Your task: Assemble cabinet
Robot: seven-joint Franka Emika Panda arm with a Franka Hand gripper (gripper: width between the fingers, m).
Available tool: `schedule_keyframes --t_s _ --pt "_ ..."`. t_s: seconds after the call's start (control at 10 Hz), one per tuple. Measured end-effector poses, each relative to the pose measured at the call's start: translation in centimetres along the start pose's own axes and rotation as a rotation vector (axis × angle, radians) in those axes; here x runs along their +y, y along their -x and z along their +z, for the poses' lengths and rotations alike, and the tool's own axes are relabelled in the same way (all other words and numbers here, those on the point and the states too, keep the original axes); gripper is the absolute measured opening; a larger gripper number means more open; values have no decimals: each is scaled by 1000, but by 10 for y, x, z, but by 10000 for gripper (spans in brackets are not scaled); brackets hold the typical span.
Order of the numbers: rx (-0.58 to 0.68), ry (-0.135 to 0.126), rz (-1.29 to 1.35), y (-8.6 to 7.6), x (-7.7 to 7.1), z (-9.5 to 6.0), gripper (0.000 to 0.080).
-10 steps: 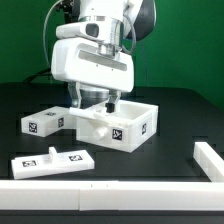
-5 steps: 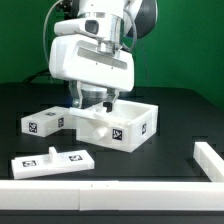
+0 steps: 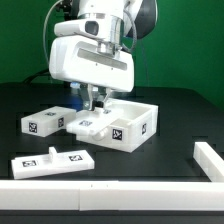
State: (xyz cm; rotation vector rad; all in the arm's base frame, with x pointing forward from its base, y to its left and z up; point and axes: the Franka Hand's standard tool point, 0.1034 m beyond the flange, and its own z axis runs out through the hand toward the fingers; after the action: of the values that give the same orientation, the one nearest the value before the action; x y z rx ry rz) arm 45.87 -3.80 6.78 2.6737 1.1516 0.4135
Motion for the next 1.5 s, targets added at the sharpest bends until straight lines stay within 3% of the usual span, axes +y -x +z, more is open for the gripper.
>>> schedule_keyframes --t_s 0.1,0.2,0.3,0.4,0.7,0.9,1.0,1.1,1.5 --pt "-18 -13 17 2 2 0 67" --pt "-63 -45 52 3 14 -5 67" --pt "-93 -60 85 3 32 -11 65" --pt "-90 -51 83 3 40 -12 65" --pt "-99 -57 85 7 39 -9 65" --pt "-155 -74 200 43 70 -3 65" --pt "-164 -68 232 55 80 1 65" --pt "-185 -80 249 65 82 7 65" --pt "-190 -82 259 64 76 14 65"
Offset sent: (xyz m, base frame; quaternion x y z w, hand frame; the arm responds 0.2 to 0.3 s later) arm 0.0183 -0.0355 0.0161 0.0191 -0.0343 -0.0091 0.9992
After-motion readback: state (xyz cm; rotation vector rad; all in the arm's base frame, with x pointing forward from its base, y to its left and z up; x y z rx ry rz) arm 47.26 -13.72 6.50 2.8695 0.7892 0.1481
